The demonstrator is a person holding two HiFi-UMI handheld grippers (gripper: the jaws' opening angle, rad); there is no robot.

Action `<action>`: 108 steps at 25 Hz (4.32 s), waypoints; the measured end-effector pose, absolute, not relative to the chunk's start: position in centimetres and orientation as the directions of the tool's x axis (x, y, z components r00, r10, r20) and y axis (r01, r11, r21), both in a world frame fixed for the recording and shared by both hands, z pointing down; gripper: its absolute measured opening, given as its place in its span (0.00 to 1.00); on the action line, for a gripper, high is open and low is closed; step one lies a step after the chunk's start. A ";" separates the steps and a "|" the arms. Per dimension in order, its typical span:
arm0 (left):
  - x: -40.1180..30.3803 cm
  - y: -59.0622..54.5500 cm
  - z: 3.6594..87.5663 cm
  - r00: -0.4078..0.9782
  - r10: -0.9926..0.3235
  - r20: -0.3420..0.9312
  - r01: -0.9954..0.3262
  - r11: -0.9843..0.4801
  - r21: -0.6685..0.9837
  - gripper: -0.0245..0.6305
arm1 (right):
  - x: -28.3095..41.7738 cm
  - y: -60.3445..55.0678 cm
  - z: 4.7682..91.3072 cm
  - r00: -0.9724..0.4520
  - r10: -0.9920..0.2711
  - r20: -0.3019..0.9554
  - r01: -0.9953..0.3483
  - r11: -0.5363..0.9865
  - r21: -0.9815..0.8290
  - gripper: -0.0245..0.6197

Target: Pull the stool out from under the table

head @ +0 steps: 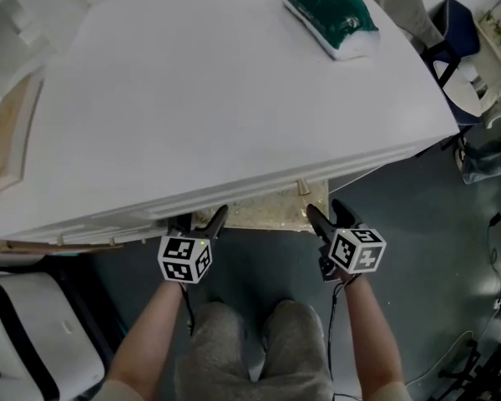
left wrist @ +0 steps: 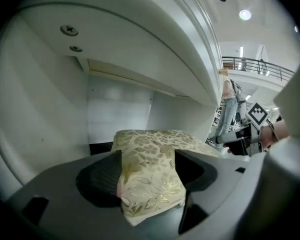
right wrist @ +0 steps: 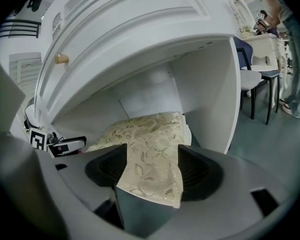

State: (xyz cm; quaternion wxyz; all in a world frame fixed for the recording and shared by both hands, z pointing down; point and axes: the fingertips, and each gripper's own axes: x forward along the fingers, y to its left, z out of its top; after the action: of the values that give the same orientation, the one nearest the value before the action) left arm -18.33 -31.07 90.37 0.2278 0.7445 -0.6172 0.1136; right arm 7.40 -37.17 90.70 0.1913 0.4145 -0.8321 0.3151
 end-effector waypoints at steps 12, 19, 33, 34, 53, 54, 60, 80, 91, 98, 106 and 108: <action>-19.2 -33.4 93.6 0.223 -0.882 0.416 -0.956 -0.115 0.269 0.61 | 7.3 -38.7 95.5 -0.630 -0.553 0.545 -0.776 0.471 -0.419 0.69; -20.1 -34.6 95.2 0.247 -0.881 0.403 -0.930 -0.099 0.353 0.67 | 6.9 -39.6 96.8 -0.701 -0.528 0.480 -0.708 0.429 -0.561 0.78; -19.1 -33.3 95.1 0.276 -0.883 0.378 -0.916 -0.123 0.382 0.70 | 7.1 -37.8 97.2 -0.742 -0.504 0.443 -0.657 0.412 -0.631 0.79; -19.0 -33.1 94.9 0.280 -0.880 0.383 -0.916 -0.126 0.381 0.70 | 7.3 -37.3 96.9 -0.737 -0.509 0.444 -0.661 0.408 -0.629 0.79; -5.3 -23.6 79.1 0.464 -0.715 0.522 -0.855 -0.208 0.475 0.70 | 21.6 -22.7 78.5 -0.571 -0.554 0.606 -0.786 0.157 -0.598 0.79; -4.1 -23.5 77.9 0.481 -0.706 0.521 -0.849 -0.225 0.479 0.70 | 22.8 -22.1 77.1 -0.556 -0.565 0.609 -0.792 0.140 -0.594 0.79; 3.7 -23.5 71.4 0.577 -0.638 0.510 -0.797 -0.305 0.521 0.70 | 30.3 -19.3 69.2 -0.451 -0.627 0.635 -0.837 0.051 -0.544 0.79; 26.2 -25.6 44.2 0.853 -0.399 0.338 -0.517 -0.740 0.431 0.70 | 47.7 -9.2 43.2 -0.043 -0.881 0.471 -0.827 -0.234 -0.512 0.79; 27.0 -22.3 34.2 0.902 -0.347 0.255 -0.425 -0.815 0.394 0.70 | 47.0 -4.0 33.3 0.062 -0.912 0.405 -0.838 -0.267 -0.475 0.79; 25.4 -22.0 32.2 0.900 -0.348 0.263 -0.429 -0.818 0.384 0.70 | 45.6 -3.7 31.7 0.064 -0.915 0.399 -0.838 -0.266 -0.477 0.79; 25.8 -22.1 30.8 0.895 -0.375 0.244 -0.444 -0.808 0.387 0.70 | 46.3 -4.3 30.1 0.046 -0.919 0.392 -0.852 -0.242 -0.465 0.79; 25.8 -22.0 30.8 0.893 -0.377 0.244 -0.447 -0.805 0.391 0.70 | 46.4 -4.3 30.1 0.042 -0.917 0.396 -0.852 -0.240 -0.465 0.79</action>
State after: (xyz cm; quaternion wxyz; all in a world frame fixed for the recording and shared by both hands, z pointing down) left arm 25.82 -22.02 30.77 0.2241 0.9468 -0.2174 0.0776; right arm 46.39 -4.33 30.07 -0.0513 0.7201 -0.6143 0.3185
